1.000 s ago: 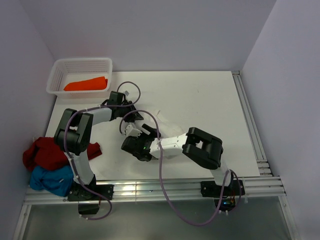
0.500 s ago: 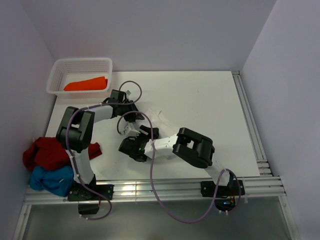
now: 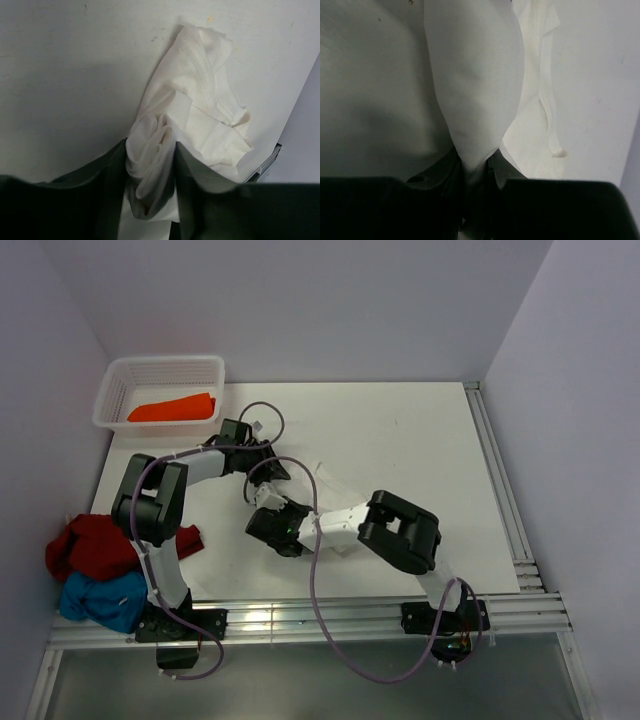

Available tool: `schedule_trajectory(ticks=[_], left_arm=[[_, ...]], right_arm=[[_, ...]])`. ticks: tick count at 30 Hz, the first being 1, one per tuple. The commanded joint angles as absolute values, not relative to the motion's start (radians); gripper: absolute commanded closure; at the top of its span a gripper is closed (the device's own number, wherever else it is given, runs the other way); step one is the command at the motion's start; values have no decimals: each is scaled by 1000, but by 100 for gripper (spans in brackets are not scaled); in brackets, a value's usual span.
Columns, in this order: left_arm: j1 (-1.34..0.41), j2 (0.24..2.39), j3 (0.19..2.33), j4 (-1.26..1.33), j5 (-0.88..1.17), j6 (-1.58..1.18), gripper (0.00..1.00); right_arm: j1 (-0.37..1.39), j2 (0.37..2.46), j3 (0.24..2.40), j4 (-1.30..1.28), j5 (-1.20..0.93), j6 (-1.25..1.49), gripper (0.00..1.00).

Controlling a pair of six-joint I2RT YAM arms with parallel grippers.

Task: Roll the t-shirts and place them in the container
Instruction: Roll the tshirt

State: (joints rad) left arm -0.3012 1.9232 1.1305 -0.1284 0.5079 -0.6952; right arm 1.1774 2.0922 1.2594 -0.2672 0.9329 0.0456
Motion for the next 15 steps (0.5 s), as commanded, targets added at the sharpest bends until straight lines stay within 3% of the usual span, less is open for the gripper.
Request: schedule_trajectory(ticks=[1,5,6,7,15], left_arm=[[-290,1838,1115,-130,515,-675,52],[-272,1772,1068,-86,517,-704,30],[-259,1757,1054,-51,520,-712,8],[-252,1743,1027,-37,520,-719,2],[-227,1638,940,60,514,-724,1]], right_arm=[[1141,1981,1198,-262,647,109,100],[1057,1908,1146,-233,416,158,100],[1042,1882,1134,-227,375,166,100],[1026,1869,1114,-216,338,173,100],[841,1799,1045,-164,-209,225,100]])
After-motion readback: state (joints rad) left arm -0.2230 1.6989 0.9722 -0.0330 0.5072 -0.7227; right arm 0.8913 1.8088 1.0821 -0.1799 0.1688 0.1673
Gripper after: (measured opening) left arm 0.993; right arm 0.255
